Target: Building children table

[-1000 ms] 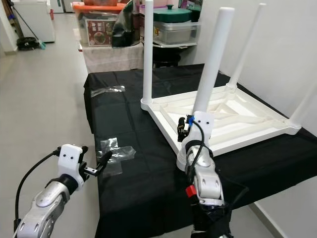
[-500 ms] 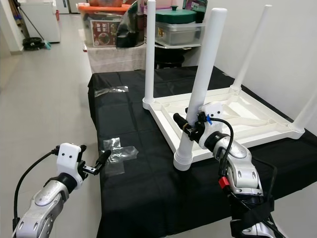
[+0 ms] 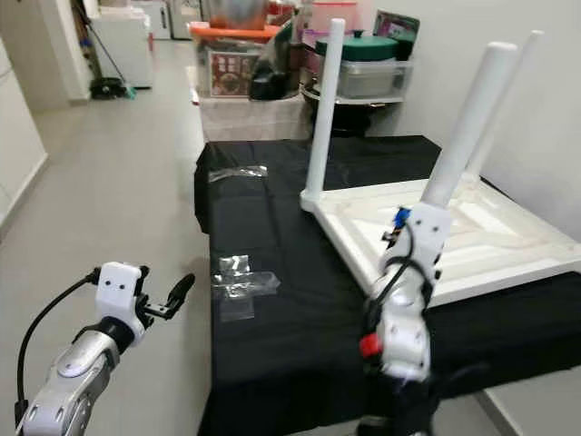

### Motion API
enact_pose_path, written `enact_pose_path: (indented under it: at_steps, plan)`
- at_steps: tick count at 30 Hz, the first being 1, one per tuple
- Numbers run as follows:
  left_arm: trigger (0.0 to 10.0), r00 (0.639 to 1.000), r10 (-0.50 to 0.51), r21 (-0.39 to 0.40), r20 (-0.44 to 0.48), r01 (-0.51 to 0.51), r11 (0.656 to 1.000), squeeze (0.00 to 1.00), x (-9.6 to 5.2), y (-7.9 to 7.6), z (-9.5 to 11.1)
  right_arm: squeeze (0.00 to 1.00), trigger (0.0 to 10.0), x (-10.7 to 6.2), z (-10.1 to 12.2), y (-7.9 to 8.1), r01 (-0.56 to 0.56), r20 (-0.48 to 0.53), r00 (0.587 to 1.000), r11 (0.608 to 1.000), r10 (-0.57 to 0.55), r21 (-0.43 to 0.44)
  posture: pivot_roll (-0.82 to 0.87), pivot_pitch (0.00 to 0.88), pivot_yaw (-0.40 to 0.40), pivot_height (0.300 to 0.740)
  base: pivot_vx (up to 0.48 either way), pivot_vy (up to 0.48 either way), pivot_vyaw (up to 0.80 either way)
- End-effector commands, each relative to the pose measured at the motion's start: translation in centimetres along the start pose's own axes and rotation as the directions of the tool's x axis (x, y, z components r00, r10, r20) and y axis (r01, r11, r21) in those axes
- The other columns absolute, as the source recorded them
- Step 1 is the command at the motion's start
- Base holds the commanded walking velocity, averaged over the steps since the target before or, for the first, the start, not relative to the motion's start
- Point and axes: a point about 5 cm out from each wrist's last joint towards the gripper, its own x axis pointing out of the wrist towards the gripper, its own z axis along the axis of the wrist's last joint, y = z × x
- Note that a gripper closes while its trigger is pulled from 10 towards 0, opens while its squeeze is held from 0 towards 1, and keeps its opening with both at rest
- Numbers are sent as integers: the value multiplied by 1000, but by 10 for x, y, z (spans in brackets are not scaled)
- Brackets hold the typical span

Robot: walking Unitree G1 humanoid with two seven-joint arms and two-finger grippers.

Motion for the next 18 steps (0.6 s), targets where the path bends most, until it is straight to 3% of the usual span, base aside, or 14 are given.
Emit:
enact_pose_path:
  at_steps: [1,3,4,5,7,9,10,11,12,13,15,16,17,18]
  plan:
    - [10000,1000,-16,9,-21,16,1000,0,3,-4,-3,0,8784,-7,-33,18,-138,-175,975,990,135,-3,53,0,-32,740,0,0,0]
    - [10000,1000,-14,9,-21,14,1000,0,3,-3,-3,0,8784,-8,-32,27,-207,-172,963,978,206,11,53,0,-32,740,0,0,0]
    - [10000,1000,-12,8,-22,12,1000,0,2,-3,-3,0,10000,-6,-25,29,-227,-134,964,973,229,34,53,0,-36,740,0,0,0]
    - [10000,1000,-11,8,-22,11,1000,0,2,-3,-3,1000,10000,-5,-21,29,-225,-106,968,973,229,50,54,0,-39,740,0,0,0]
    - [10000,1000,-10,6,-22,10,1000,0,1,-4,-4,1000,10000,0,-15,25,-231,-82,968,971,236,60,57,0,-41,740,0,0,0]
    - [10000,1000,-8,5,-24,8,1000,0,-1,-4,-5,1000,10000,10,-1,22,-330,-38,942,940,334,83,60,0,-44,740,0,0,0]
    - [10000,1000,-7,4,-24,8,1000,0,-2,-3,-5,0,10000,14,12,19,-455,23,890,887,455,81,56,0,-41,740,0,0,0]
    - [10000,1000,-7,3,-25,7,1000,0,-2,-3,-5,0,10000,16,21,18,-536,64,844,841,533,69,55,0,-40,740,0,0,0]
    - [10000,1000,-7,3,-25,7,1000,0,-2,-3,-5,0,10000,16,21,18,-536,64,844,841,533,69,55,0,-40,740,0,0,0]
    - [10000,1000,-8,5,-25,8,1000,0,-2,-2,-5,0,10000,16,33,10,-667,103,741,745,664,-11,58,0,-38,740,0,0,0]
    - [10000,1000,-10,7,-25,10,1000,0,-1,-2,-5,0,10000,18,34,-1,-719,97,678,684,729,-123,56,0,-39,740,0,0,0]
    - [10000,1000,-11,8,-24,11,1000,0,-1,-2,-5,0,6275,23,35,-6,-713,88,681,686,727,-145,57,0,-40,740,0,0,0]
    - [10000,1000,-11,8,-24,11,1000,0,-1,-2,-5,0,6275,23,35,-6,-713,88,681,686,727,-145,57,0,-40,740,0,0,0]
    - [10000,1000,-11,9,-23,11,1000,0,0,-2,-4,0,3412,26,36,-9,-711,83,683,686,726,-153,58,0,-40,740,0,0,0]
